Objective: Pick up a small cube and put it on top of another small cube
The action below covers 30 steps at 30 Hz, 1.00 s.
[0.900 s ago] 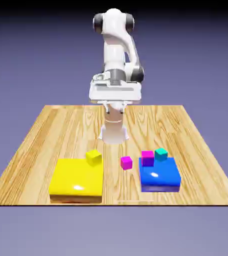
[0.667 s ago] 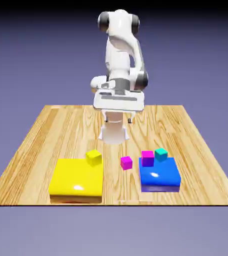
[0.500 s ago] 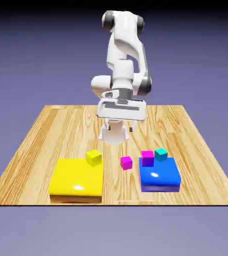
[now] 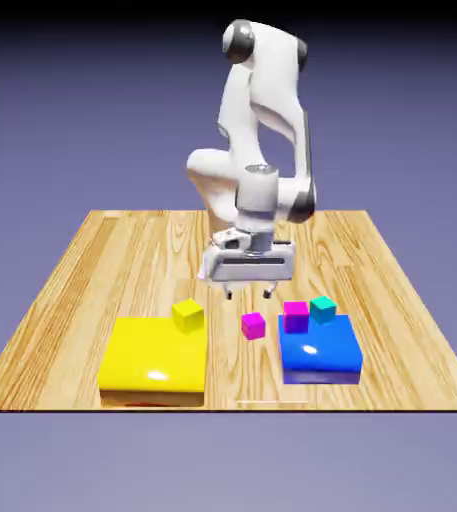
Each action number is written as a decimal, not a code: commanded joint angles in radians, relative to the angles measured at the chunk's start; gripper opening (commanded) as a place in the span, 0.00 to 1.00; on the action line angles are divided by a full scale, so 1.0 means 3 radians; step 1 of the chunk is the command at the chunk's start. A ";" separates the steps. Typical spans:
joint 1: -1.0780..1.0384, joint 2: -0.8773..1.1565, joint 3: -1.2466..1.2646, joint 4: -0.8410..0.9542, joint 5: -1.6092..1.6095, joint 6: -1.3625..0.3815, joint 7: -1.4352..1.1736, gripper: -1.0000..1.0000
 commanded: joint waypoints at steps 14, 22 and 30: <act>-0.1084 0.0081 0.1509 -0.0032 0.0912 -0.0279 -0.0678 0.50; -0.1870 -0.0192 0.2474 0.0123 0.1663 -0.0289 -0.1207 0.50; -0.2657 -0.0464 0.3440 0.0278 0.2414 -0.0299 -0.1737 0.50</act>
